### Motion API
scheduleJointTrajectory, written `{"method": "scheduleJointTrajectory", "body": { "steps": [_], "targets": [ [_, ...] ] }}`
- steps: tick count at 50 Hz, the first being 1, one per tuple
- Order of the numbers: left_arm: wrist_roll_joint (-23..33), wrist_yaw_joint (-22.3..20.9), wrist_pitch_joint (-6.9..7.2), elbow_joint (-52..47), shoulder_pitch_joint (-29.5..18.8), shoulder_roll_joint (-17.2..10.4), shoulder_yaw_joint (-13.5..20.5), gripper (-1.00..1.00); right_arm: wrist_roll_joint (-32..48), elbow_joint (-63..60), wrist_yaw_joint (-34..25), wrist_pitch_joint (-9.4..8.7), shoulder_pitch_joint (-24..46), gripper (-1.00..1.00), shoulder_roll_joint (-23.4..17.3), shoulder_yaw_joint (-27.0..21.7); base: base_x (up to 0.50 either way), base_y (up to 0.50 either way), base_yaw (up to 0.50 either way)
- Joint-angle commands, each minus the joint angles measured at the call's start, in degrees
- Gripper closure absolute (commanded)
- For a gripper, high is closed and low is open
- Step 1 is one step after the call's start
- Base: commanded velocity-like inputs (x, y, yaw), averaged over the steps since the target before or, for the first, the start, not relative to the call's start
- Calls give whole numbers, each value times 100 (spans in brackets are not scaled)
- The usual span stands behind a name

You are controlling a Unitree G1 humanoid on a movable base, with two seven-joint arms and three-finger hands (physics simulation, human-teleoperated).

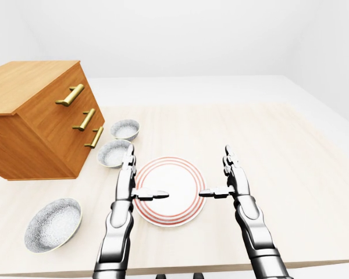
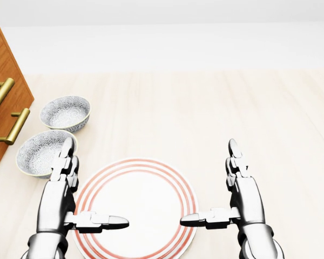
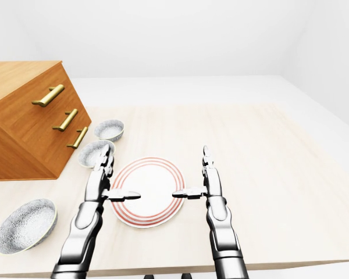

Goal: Put the bowl in the middle on the plate.

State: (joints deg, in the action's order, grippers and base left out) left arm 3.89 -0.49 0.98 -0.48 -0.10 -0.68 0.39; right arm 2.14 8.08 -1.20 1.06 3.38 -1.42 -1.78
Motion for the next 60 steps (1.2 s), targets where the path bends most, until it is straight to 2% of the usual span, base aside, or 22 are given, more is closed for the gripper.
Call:
{"method": "scheduleJointTrajectory", "body": {
  "steps": [1, 2, 7, 9, 11, 13, 15, 19, 20, 23, 24, 26, 27, 31, 32, 33, 37, 39, 45, 51, 55, 60],
  "targets": [
    [359, 249, 359, -585, -98, -32, 6, -100, 8, 116, 11, 90, 23, -100, -3, -3, 0, 0, 0],
    [430, 273, 402, -757, -157, -59, 38, -100, 10, 129, 15, 101, 25, -100, -4, -4, 0, 0, 0],
    [817, 175, 402, -1138, -519, -206, 177, -100, 25, -9, 26, 8, -27, -100, 8, 15, 0, 0, 0],
    [1199, 36, 402, -1317, -738, -351, 155, -100, 12, 218, 29, 158, 46, -100, -8, -15, 0, 0, 0],
    [1571, -88, 402, -1479, -886, -413, 152, -100, 16, 111, 40, 84, 10, -100, 2, -1, 0, 0, 0],
    [1659, -249, 402, -1657, -1092, -413, 241, -100, 15, 204, 44, 148, 37, -100, -4, -10, 0, 0, 0],
    [2126, -407, 402, -1728, -1357, -592, 207, -100, 18, 144, 48, 94, 30, -100, -1, -1, 0, 0, 0],
    [2545, -752, 402, -1929, -1736, -692, 284, -100, 19, 171, 49, 120, 26, -100, 0, -2, 0, 0, 0],
    [2802, -866, 402, -1909, -1830, -797, 241, -100, 23, 151, 49, 104, 22, -100, 0, 2, 0, 0, 0],
    [3023, -1102, 402, -1831, -2018, -845, 313, -100, 32, 65, 54, 48, -9, -100, 8, 14, 0, 0, 0],
    [3261, -1370, 402, -1669, -2318, -1090, 363, -100, 29, 159, 52, 118, 14, -100, 1, 3, 0, 0, 0],
    [3329, -1427, 402, -1650, -2342, -1059, 401, -100, 28, 169, 52, 125, 16, -100, 1, 2, 0, 0, 0],
    [3614, -1685, 402, -1510, -2520, -1266, 364, -100, 31, 193, 54, 131, 34, -100, 0, 2, 0, 0, 0],
    [4159, -2126, 402, -1404, -2817, -1352, 460, -100, 32, 231, 57, 163, 38, -100, -2, -1, 0, 0, 0],
    [5011, -3022, 402, -1133, -3573, -1990, 312, -100, 55, 136, 86, 79, 11, -100, 2, 6, 0, 0, 0],
    [5190, -3144, 402, -1109, -3608, -1917, 377, -100, 51, 228, 84, 147, 35, -100, -5, -6, 0, 0, 0],
    [5371, -3213, 402, -1017, -3585, -1702, 535, -100, 56, 260, 92, 173, 39, -100, -4, -5, 0, 0, 0],
    [5443, -3303, 402, -1062, -3608, -1686, 550, -100, 55, 202, 93, 125, 27, -100, -2, -2, 0, 0, 0],
    [5499, -3288, 402, -886, -3689, -1657, 569, -100, 47, 237, 107, 140, 54, -100, -5, -14, 0, 0, 0],
    [5673, -3553, 402, -956, -3750, -1639, 539, -100, 20, 143, 100, 98, 27, -100, -2, -15, 0, 0, 0],
    [5758, -3711, 402, -920, -3765, -1657, 547, -100, 19, 221, 107, 159, 51, -100, -4, -18, 0, 0, 0],
    [5864, -3906, 402, -941, -3783, -1646, 538, -100, 29, 113, 118, 82, 22, -100, 0, -8, 0, 0, 0]
  ]
}}
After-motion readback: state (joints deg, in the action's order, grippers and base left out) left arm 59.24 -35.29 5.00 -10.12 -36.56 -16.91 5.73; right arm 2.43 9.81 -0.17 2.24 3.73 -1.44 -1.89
